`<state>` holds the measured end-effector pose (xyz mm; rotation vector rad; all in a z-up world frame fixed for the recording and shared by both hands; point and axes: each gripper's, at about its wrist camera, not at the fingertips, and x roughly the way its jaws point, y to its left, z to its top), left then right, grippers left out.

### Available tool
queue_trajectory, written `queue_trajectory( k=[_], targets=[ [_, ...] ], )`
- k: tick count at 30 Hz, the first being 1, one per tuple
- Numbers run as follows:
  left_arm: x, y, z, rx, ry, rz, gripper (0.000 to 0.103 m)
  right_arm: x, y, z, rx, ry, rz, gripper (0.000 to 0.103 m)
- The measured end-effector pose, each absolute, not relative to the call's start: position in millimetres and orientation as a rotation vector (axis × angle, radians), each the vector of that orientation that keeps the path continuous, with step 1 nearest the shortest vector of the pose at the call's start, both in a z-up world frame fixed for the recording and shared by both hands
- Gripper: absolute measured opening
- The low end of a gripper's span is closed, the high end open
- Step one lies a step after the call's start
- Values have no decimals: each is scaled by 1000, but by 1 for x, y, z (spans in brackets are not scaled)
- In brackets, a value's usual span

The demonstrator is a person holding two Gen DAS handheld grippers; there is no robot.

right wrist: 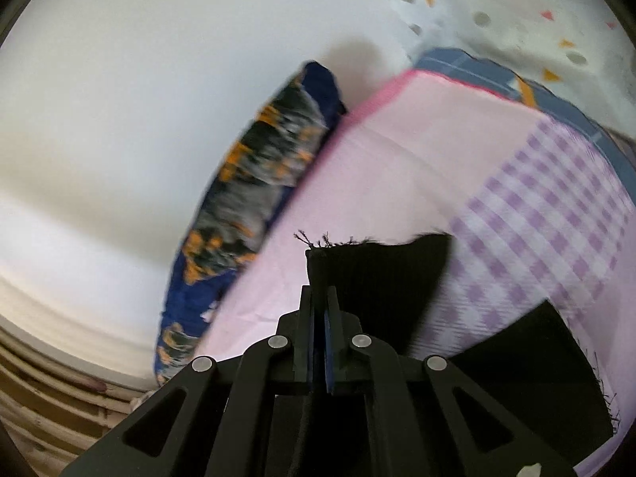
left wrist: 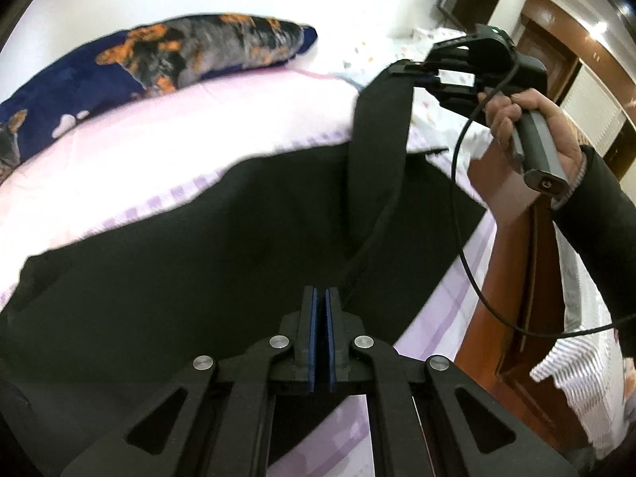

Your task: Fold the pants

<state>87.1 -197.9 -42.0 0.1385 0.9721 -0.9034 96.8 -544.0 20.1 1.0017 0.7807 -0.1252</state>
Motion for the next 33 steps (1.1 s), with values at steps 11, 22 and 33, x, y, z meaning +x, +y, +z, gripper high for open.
queue_trajectory(
  k=[11,22,33],
  targets=[
    [92,-187,-21,85,894,-900,4,94,-540,74,917,747,-128,5],
    [55,-208,-53,225,959,-1035,4,-21,-556,33,907,772,-338,4],
    [40,-220,-71,301,992,-1097,3,-56,-564,-38,888,914,-502,3]
  ],
)
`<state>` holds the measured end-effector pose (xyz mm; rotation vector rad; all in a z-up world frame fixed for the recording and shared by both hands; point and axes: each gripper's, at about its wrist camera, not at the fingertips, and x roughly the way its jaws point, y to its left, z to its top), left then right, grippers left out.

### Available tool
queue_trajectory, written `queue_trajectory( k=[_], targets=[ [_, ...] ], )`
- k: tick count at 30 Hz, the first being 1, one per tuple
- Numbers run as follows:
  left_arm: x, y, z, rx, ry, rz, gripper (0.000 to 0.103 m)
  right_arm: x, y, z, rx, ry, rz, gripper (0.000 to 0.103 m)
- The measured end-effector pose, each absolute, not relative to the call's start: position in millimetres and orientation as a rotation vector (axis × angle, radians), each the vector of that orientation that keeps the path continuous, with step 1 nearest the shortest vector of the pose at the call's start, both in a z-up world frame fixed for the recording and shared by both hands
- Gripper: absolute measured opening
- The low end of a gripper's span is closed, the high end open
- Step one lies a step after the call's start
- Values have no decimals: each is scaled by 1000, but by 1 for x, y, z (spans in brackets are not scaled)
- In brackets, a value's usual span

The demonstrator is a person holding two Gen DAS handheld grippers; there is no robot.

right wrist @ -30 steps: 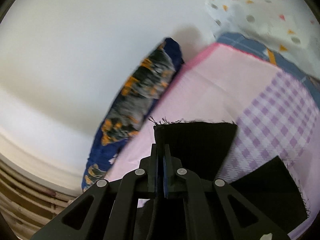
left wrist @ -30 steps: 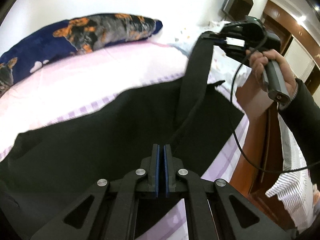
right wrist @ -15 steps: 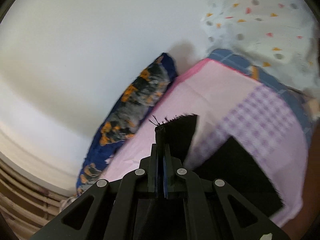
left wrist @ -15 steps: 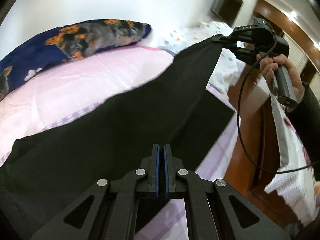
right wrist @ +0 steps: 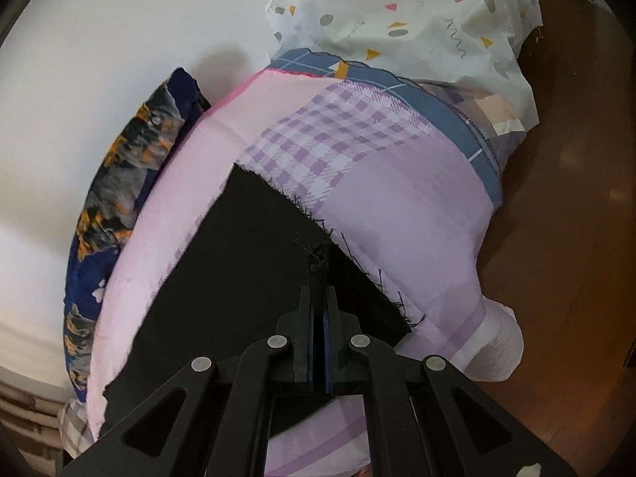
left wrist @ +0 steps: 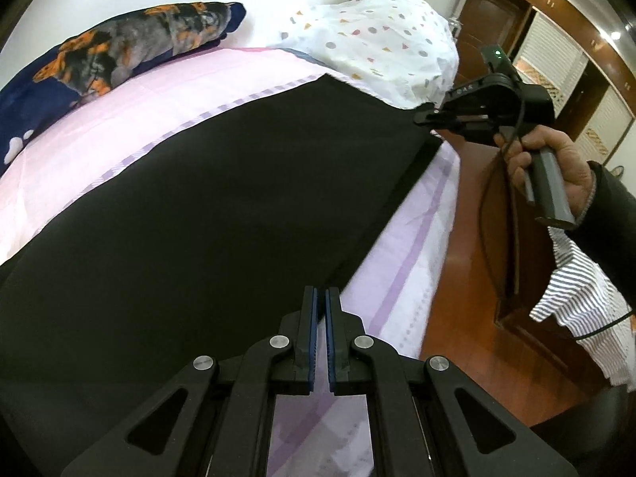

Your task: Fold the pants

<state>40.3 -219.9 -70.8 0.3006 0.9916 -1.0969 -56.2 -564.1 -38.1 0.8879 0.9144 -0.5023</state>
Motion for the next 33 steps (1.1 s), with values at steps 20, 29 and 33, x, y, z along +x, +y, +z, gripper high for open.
queue_trajectory(
  k=[20,29,33],
  targets=[
    [77,-176,-47,43,1031,-1100,6,-90,-562,-32,736,925,-725,29],
    [72,-164,-87,76,1142,-1036,6,-55,-516,-9,649,936,-546,32],
    [72,-153,-87,15,1175,-1040,6,-18,-480,-7,568,981,-414,32]
  ],
)
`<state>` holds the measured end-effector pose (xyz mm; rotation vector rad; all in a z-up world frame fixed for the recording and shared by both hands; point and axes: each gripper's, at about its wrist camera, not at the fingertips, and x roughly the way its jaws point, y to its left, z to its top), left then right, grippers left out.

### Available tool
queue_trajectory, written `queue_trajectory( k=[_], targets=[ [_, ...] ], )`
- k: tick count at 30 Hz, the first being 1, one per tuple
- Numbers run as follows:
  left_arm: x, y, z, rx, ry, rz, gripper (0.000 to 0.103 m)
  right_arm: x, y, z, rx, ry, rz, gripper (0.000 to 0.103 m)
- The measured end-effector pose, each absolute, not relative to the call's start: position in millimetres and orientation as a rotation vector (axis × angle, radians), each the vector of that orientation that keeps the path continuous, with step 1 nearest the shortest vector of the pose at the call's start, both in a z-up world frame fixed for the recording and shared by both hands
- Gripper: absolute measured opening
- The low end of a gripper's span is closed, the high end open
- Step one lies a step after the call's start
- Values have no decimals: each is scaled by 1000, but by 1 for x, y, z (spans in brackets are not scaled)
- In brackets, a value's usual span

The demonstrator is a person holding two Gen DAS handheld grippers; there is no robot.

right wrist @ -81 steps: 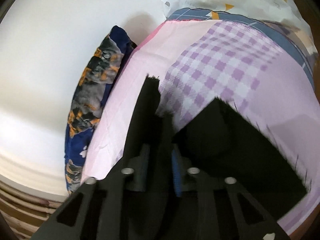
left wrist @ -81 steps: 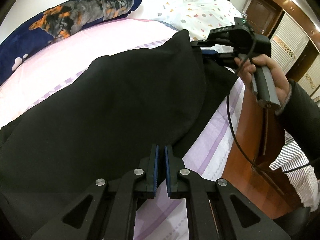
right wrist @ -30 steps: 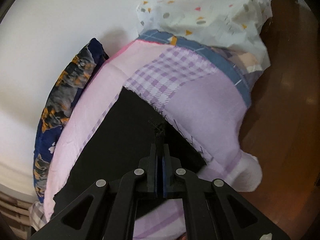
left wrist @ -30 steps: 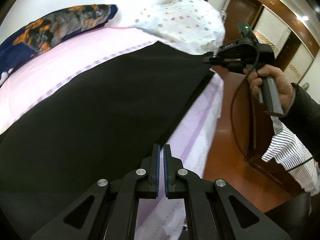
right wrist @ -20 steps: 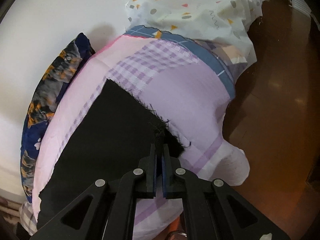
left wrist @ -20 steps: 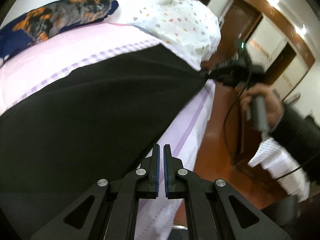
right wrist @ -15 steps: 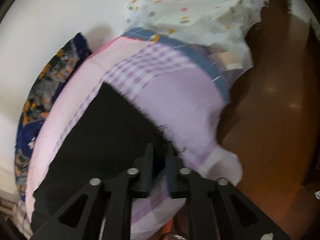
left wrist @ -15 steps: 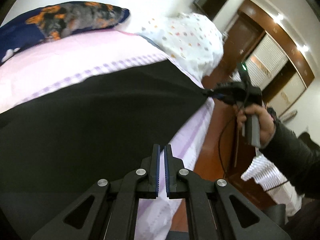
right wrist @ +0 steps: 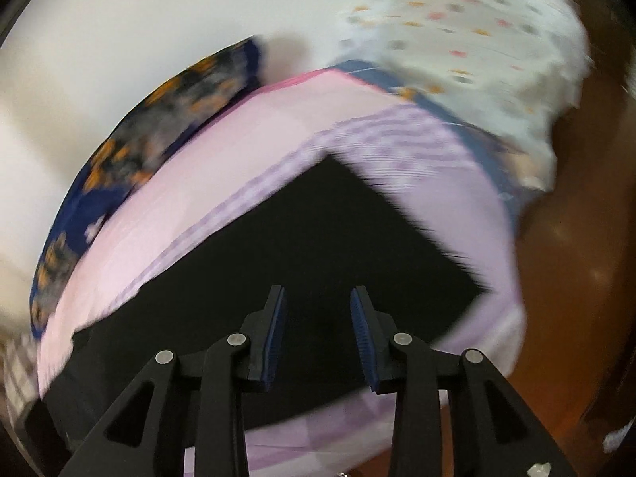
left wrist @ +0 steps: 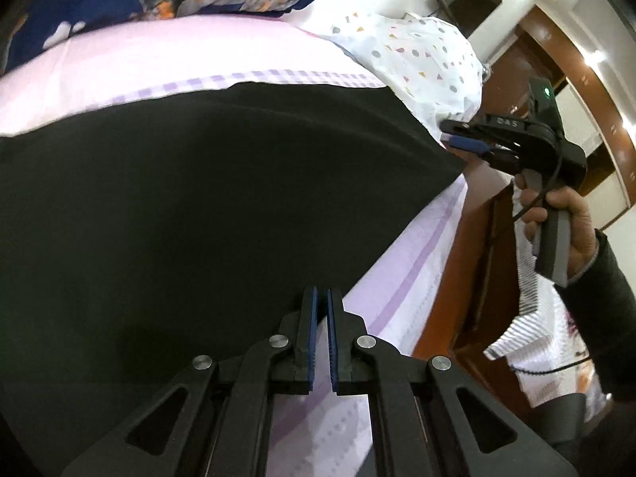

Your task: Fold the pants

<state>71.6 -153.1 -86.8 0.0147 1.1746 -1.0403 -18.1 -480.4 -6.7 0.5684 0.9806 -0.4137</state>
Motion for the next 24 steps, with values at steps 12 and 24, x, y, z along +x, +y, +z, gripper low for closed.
queue_trajectory(
  k=[12,24],
  targets=[
    [104,-66,-40,18,946,-645,19,120,-318,-5,386,1116,226,37],
    [140,40,-55,3,924,-250,29,239,-158,-49,177,1308,630,39]
  ],
)
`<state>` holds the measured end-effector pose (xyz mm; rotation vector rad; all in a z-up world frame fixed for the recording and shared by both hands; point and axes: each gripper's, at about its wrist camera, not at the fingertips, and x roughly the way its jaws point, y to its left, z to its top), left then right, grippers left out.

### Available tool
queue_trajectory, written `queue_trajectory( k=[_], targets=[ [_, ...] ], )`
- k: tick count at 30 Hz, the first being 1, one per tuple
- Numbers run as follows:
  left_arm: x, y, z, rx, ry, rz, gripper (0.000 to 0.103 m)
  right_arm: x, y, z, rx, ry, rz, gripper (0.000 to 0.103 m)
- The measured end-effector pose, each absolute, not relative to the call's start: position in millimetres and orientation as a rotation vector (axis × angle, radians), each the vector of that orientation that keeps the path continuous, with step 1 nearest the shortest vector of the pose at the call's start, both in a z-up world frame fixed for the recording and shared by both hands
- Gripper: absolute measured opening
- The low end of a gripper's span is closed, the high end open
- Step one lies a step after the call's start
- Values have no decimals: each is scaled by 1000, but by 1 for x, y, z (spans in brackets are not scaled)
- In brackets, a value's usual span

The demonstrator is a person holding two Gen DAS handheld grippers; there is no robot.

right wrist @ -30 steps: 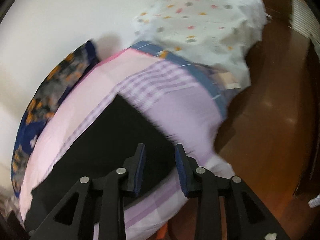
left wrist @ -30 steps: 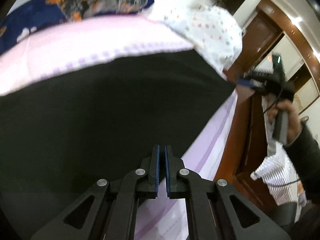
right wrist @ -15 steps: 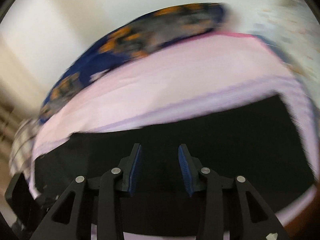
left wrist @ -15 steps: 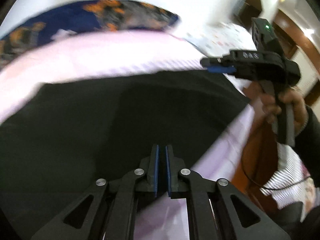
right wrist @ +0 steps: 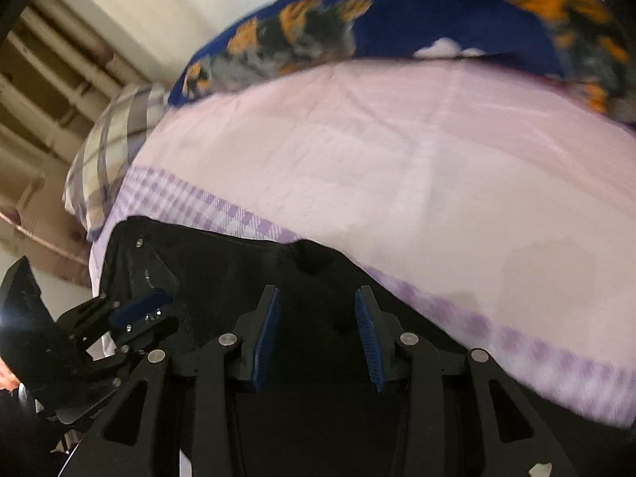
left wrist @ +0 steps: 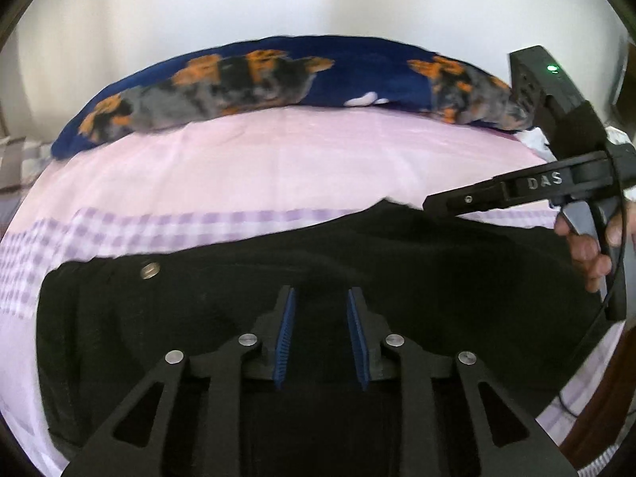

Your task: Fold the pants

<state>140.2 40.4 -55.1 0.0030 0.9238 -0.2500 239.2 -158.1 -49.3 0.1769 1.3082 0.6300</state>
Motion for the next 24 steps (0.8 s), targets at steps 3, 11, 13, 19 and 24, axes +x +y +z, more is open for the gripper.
queue_trajectory(
  k=[3,11,13,19,24],
  targets=[
    [139,52,-61,3,934,-239,29,248,-142,-62,154,1342,689,39],
    [133,61,-70,19,941,-265,30,259,-127,-57,84,1266,702,5],
    [132,63,-75,18,954,-268,30,263,-123,-66,69,1265,670,5],
    [130,64,-76,33,949,-274,31,261,-125,-64,105,1223,593,23],
    [125,55,-60,41,912,-254,36,236,-168,-25,207,1117,471,32]
  ],
)
